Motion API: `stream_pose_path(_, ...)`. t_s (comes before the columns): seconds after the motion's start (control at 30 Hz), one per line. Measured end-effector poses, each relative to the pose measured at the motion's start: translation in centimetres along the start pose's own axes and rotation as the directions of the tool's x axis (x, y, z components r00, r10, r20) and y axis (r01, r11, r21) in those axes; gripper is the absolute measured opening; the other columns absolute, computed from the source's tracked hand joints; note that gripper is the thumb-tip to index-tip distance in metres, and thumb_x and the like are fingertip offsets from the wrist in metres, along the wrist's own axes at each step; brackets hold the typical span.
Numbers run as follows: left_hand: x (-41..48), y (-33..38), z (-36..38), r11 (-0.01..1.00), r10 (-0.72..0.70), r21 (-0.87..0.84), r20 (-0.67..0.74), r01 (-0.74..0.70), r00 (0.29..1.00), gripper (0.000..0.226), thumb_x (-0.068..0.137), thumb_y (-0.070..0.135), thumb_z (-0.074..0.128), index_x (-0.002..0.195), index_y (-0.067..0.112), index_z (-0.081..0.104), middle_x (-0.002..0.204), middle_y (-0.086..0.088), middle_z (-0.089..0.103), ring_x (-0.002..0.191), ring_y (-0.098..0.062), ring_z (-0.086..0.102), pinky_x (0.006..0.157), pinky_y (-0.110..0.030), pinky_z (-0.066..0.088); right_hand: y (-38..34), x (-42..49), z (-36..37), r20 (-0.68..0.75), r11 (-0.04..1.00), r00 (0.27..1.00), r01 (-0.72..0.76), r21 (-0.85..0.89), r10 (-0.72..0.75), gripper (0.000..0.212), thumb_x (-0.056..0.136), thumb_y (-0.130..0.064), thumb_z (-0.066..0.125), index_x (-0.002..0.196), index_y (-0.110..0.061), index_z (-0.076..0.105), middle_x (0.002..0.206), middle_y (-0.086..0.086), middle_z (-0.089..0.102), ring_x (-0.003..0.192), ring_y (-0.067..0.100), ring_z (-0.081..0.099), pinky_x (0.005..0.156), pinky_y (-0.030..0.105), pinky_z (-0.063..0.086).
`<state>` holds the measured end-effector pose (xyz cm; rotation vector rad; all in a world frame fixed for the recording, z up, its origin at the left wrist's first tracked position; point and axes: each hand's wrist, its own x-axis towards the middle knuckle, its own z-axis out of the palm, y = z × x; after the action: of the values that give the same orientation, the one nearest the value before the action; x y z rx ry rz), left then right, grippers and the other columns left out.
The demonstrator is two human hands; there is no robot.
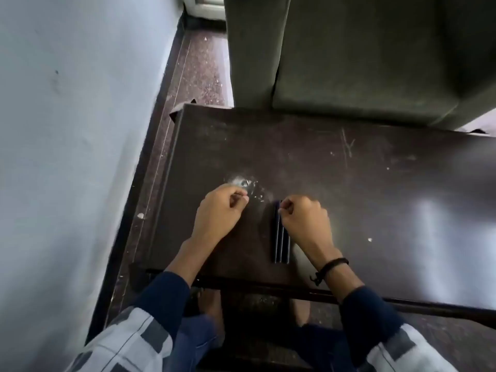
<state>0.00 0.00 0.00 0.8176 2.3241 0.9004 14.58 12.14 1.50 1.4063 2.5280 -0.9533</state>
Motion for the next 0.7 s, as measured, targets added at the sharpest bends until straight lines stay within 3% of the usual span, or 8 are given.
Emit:
stream_pose_path(0.1, 1.1, -0.9, 1.6, 0.998, 0.059, -0.032, -0.035, -0.06, 0.998, 0.012, 0.092, 0.028, 0.07, 0.102, 0.027, 0.075, 0.089, 0.016, 0.068, 0.08, 0.0, 0.064, 0.077, -0.022, 0.055, 0.9, -0.3, 2.2, -0.063, 0.98, 0.991, 0.106, -0.17, -0.118, 0.007, 0.095, -0.019, 0.064, 0.093, -0.017, 0.071, 0.095, 0.0, 0.067, 0.083, 0.025, 0.065, 0.062, 0.028, 0.041)
stream_pose_path(0.17, 1.9, -1.7, 2.4, 0.994, 0.104, -0.038, -0.031, -0.105, 0.994, 0.013, 0.092, 0.03, 0.07, 0.103, 0.028, 0.075, 0.092, 0.016, 0.068, 0.08, 0.001, 0.064, 0.079, -0.023, 0.055, 1.6, -0.9, 4.0, -0.09, 0.927, 0.967, 0.201, -0.316, -0.24, 0.002, 0.089, -0.015, 0.07, 0.087, -0.014, 0.07, 0.093, 0.003, 0.067, 0.082, 0.028, 0.065, 0.058, 0.032, 0.044)
stream_pose_path(0.27, 2.9, -3.0, 2.5, 0.988, 0.15, -0.015, -0.033, -0.151, 0.988, 0.014, 0.09, 0.037, 0.07, 0.103, 0.031, 0.074, 0.093, 0.017, 0.068, 0.083, 0.002, 0.064, 0.084, -0.029, 0.056, 2.3, -1.7, 6.3, -0.077, 0.862, 0.95, 0.239, -0.447, -0.303, 0.012, 0.076, -0.01, 0.077, 0.079, -0.016, 0.067, 0.085, 0.003, 0.065, 0.079, 0.027, 0.064, 0.052, 0.03, 0.034)
stream_pose_path(0.4, 3.4, -4.5, 2.2, 0.978, 0.199, -0.037, -0.107, -0.204, 0.974, 0.017, 0.089, 0.042, 0.07, 0.103, 0.033, 0.074, 0.093, 0.015, 0.071, 0.086, 0.0, 0.066, 0.085, -0.033, 0.057, 2.8, -2.7, 8.2, -0.11, 0.838, 0.939, 0.234, -0.493, -0.327, 0.015, 0.076, -0.01, 0.077, 0.081, -0.016, 0.063, 0.085, 0.001, 0.06, 0.078, 0.026, 0.062, 0.049, 0.031, 0.028)
stream_pose_path(0.57, 2.4, -6.2, 1.3, 0.947, 0.316, 0.019, -0.206, -0.32, 0.926, 0.017, 0.091, 0.035, 0.071, 0.105, 0.027, 0.076, 0.095, 0.014, 0.071, 0.084, -0.001, 0.066, 0.085, -0.03, 0.057, 2.4, -4.2, 9.1, -0.157, 0.832, 0.917, 0.249, -0.495, -0.368, 0.013, 0.09, -0.011, 0.062, 0.103, -0.016, 0.062, 0.105, 0.002, 0.057, 0.096, 0.027, 0.061, 0.056, 0.034, 0.039)
stream_pose_path(0.7, 0.9, -6.7, -0.2, 0.941, 0.324, -0.011, -0.27, -0.34, 0.907, 0.015, 0.09, 0.034, 0.072, 0.103, 0.028, 0.076, 0.095, 0.015, 0.071, 0.085, -0.001, 0.066, 0.086, -0.029, 0.055, 2.1, -4.8, 9.4, -0.186, 0.828, 0.894, 0.276, -0.488, -0.407, 0.012, 0.089, -0.002, 0.057, 0.097, -0.011, 0.059, 0.096, 0.002, 0.048, 0.09, 0.033, 0.06, 0.057, 0.037, 0.036)
